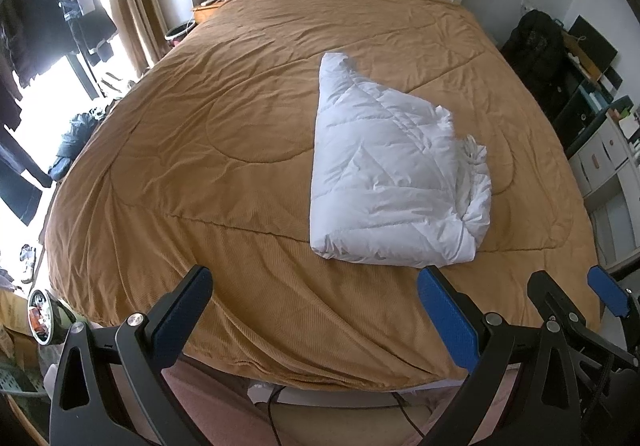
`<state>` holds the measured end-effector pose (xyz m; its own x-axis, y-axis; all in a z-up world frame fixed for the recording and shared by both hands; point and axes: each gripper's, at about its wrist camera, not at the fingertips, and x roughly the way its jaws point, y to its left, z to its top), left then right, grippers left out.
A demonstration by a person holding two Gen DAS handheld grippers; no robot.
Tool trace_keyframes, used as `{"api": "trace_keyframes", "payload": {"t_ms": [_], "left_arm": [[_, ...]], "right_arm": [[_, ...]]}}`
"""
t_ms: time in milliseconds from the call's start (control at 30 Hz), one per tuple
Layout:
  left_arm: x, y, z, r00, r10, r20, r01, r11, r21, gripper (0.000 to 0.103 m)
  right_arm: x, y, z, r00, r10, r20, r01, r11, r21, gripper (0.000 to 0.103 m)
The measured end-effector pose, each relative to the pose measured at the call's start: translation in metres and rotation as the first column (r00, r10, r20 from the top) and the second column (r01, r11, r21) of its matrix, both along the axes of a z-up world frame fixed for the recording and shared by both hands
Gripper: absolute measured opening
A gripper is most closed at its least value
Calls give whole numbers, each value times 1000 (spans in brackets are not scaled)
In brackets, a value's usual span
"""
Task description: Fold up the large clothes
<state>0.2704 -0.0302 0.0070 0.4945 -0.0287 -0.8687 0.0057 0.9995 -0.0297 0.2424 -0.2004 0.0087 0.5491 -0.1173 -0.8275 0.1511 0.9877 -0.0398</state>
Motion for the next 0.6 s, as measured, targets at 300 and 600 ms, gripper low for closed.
{"api": "trace_keyframes", "payload": {"t_ms": [300, 600], "left_arm": [[-1, -2, 4, 999, 4, 32, -4, 1000, 5, 102], [-2, -2, 2, 998, 10, 60, -10, 1000, 0, 102]], "right_arm": [[1, -1, 5, 1000, 6, 27, -6, 1000, 2, 86], [2, 0, 6, 999, 4, 47, -4, 1000, 5, 86]]}}
